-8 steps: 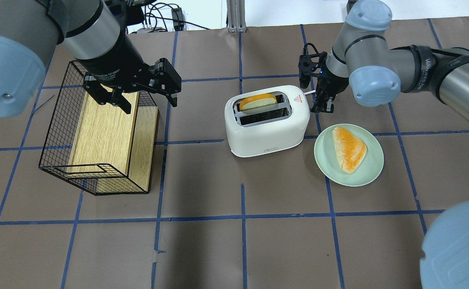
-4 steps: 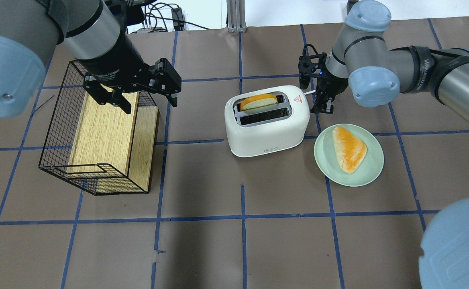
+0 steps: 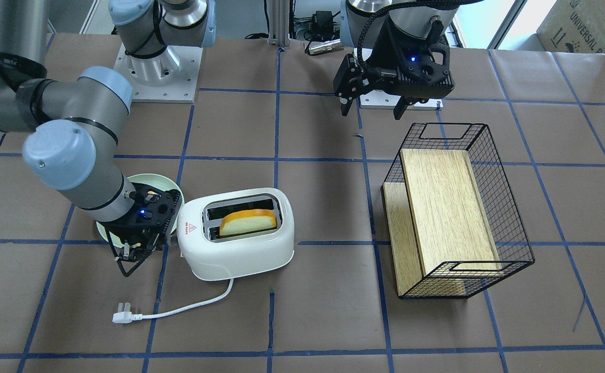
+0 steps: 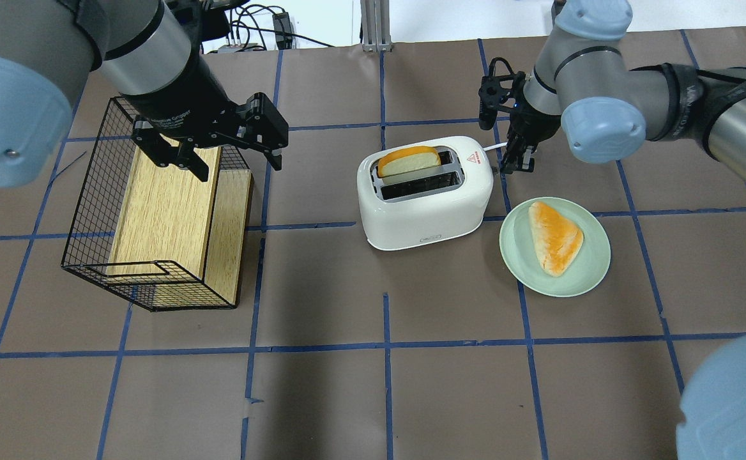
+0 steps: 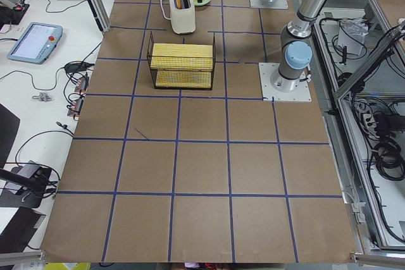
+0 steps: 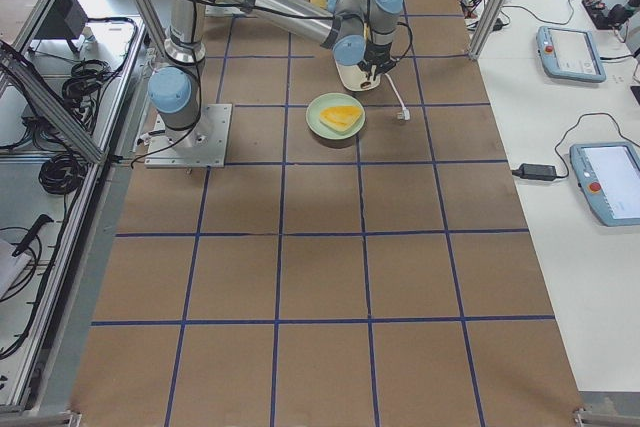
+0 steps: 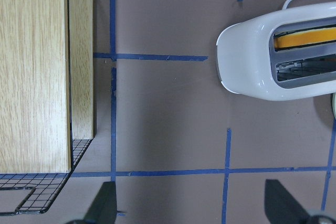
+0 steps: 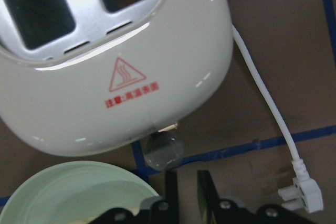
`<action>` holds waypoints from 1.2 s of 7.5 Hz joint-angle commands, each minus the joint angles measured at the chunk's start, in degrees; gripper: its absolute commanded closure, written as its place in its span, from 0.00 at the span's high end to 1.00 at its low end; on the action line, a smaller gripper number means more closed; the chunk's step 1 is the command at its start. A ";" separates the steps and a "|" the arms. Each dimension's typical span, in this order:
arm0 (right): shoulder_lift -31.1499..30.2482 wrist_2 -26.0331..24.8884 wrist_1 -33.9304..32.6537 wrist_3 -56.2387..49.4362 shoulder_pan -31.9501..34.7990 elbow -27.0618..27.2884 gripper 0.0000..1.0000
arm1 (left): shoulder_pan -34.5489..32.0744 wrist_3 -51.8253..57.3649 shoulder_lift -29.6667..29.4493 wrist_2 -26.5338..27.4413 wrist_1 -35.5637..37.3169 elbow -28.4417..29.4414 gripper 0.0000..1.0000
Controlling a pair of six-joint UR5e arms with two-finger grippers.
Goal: Press toaster with right arm
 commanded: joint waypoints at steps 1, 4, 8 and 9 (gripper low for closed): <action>-7.10 -0.32 7.51 14.01 -0.89 -1.70 0.90 | 0.04 0.00 0.00 0.00 0.00 0.00 1.00; -10.55 -0.68 24.98 46.74 -0.89 -7.48 0.92 | -0.05 0.00 0.00 0.00 0.00 0.00 1.00; -11.62 -2.08 35.78 64.52 -0.80 -14.02 1.00 | 0.04 0.00 0.00 0.00 0.00 0.00 1.00; -11.88 -2.17 35.95 64.52 -0.80 -13.58 1.00 | -0.05 0.00 0.00 0.00 0.00 0.00 1.00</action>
